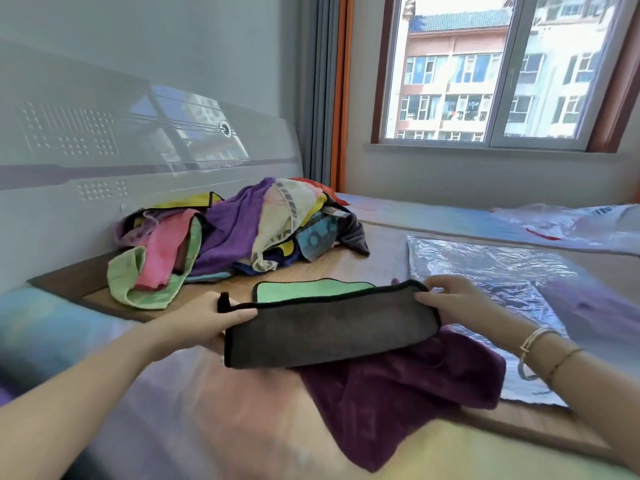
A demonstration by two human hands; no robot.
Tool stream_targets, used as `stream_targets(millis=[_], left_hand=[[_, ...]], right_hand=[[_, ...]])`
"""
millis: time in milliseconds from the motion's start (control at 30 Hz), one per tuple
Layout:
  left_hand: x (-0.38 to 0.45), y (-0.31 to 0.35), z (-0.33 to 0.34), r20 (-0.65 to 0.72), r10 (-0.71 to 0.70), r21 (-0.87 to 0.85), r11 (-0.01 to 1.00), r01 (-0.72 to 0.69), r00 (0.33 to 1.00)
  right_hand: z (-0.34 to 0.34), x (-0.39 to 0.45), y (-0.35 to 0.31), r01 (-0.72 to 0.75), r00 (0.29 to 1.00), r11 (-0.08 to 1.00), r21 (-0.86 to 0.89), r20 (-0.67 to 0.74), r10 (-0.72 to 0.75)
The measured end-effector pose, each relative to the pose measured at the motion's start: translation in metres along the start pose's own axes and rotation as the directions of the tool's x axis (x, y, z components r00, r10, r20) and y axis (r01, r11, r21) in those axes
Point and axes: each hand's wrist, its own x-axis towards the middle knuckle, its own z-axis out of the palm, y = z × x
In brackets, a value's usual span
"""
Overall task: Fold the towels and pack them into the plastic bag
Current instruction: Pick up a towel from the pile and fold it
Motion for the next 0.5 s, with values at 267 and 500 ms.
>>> stream_targets(millis=[267,500], left_hand=[[0.065,-0.009,0.019,-0.242,0.014,-0.018,1.000,-0.019,0.970],[0.145,-0.022,0.018,-0.513,0.055,0.057,0.998,-0.029,0.856]], right_hand=[[0.035,0.066,0.006,0.015,0.974,0.869,-0.494,-0.188,-0.123],[0.064,0.146,0.013,-0.052,0.954,0.759,-0.649,-0.256,-0.154]])
